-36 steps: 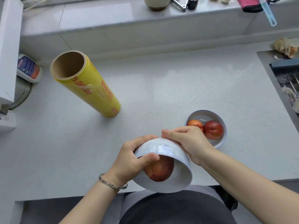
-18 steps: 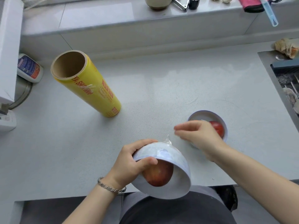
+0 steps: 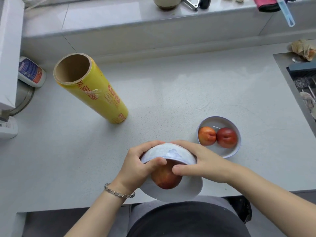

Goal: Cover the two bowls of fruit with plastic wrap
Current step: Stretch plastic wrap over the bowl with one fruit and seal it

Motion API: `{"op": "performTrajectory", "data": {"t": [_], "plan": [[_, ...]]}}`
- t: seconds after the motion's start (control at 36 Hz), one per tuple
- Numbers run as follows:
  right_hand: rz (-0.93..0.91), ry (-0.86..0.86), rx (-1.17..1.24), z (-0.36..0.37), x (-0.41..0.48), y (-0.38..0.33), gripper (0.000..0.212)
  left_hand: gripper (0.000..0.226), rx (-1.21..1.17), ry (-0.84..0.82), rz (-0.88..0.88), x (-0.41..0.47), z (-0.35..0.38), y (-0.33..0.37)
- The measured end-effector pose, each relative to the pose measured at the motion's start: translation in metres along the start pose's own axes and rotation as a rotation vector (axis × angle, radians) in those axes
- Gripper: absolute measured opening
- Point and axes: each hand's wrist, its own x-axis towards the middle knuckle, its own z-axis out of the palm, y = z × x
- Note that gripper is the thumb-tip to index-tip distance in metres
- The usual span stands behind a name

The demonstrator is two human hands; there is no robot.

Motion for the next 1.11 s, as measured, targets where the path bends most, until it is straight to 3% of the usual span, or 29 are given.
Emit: {"op": "performTrajectory", "data": {"t": [0.11, 0.22, 0.39, 0.47, 0.56, 0.67, 0.83, 0.97, 1.11], "plan": [[-0.01, -0.07, 0.149, -0.003, 0.004, 0.004, 0.058, 0.071, -0.049, 0.017, -0.017, 0.0, 0.0, -0.006], [0.018, -0.169, 0.25, -0.007, 0.001, 0.01, 0.08, 0.078, -0.149, 0.067, -0.052, -0.001, 0.003, -0.013], [-0.008, -0.016, 0.401, -0.006, -0.003, 0.022, 0.046, 0.063, -0.398, 0.207, -0.226, 0.003, 0.004, -0.006], [-0.006, 0.096, 0.414, -0.004, 0.003, 0.023, 0.041, 0.054, -0.349, 0.169, -0.293, 0.004, 0.001, -0.002], [-0.025, 0.156, 0.406, -0.004, 0.005, 0.024, 0.037, 0.046, -0.133, 0.093, -0.215, 0.007, -0.007, -0.001], [-0.065, 0.152, 0.379, -0.005, 0.004, 0.026, 0.033, 0.042, -0.014, 0.011, -0.066, 0.013, -0.015, 0.006], [-0.114, 0.128, 0.353, -0.011, 0.005, 0.023, 0.019, 0.041, 0.081, -0.05, -0.007, 0.018, -0.01, 0.011], [-0.103, 0.123, 0.267, -0.015, 0.007, 0.024, 0.042, 0.073, 0.113, -0.133, -0.02, 0.024, -0.007, 0.012], [-0.091, 0.097, 0.243, -0.016, 0.008, 0.026, 0.051, 0.07, 0.05, -0.079, -0.059, 0.017, -0.004, 0.008]]}}
